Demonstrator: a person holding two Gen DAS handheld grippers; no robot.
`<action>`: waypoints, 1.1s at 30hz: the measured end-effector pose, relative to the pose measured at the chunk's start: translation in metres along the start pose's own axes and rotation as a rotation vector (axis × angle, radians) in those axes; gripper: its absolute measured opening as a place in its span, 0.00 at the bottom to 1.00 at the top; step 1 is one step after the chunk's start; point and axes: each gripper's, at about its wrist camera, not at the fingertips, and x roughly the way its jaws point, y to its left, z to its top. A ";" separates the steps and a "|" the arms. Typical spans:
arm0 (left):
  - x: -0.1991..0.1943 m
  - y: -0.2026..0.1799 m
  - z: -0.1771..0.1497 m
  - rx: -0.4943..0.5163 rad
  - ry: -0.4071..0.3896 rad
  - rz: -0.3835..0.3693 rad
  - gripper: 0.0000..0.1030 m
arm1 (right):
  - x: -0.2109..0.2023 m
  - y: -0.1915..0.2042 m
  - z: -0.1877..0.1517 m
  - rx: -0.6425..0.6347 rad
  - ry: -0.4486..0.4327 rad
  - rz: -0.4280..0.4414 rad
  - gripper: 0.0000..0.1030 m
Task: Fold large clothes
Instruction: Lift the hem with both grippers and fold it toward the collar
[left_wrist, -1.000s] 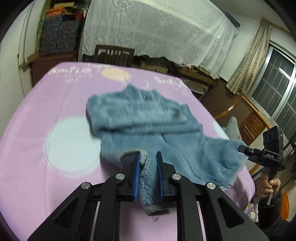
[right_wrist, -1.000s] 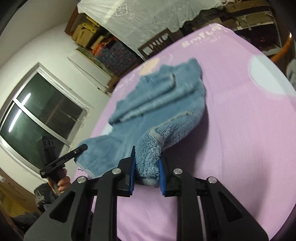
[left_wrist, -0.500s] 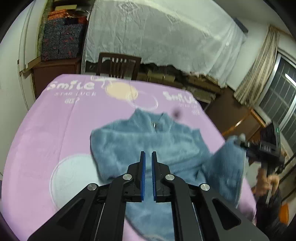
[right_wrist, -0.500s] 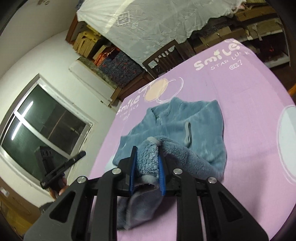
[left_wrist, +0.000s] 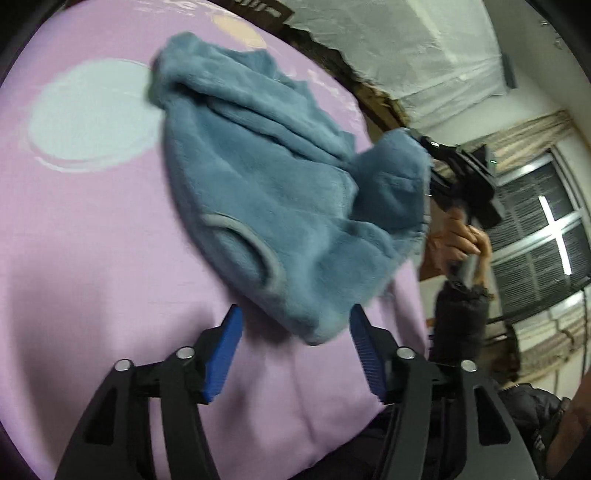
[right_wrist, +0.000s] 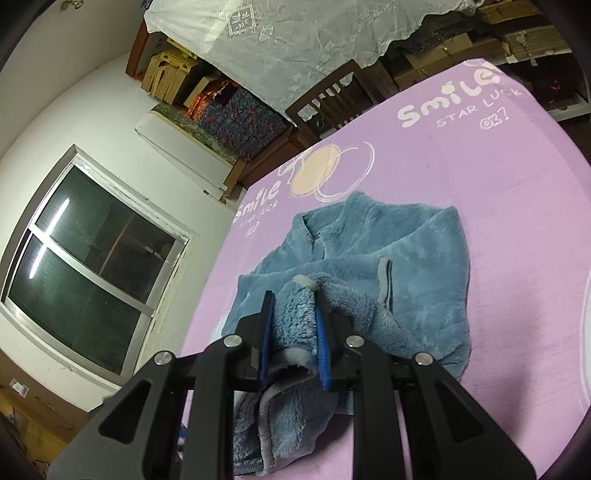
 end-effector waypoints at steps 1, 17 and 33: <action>0.005 0.000 -0.001 -0.012 -0.002 -0.010 0.74 | 0.000 -0.001 -0.001 0.002 0.002 0.003 0.19; -0.030 -0.045 0.087 0.199 -0.253 0.083 0.12 | -0.041 -0.004 -0.014 0.000 -0.050 -0.021 0.19; 0.029 0.030 0.258 0.064 -0.273 0.288 0.12 | 0.028 -0.044 0.057 0.103 -0.072 -0.119 0.21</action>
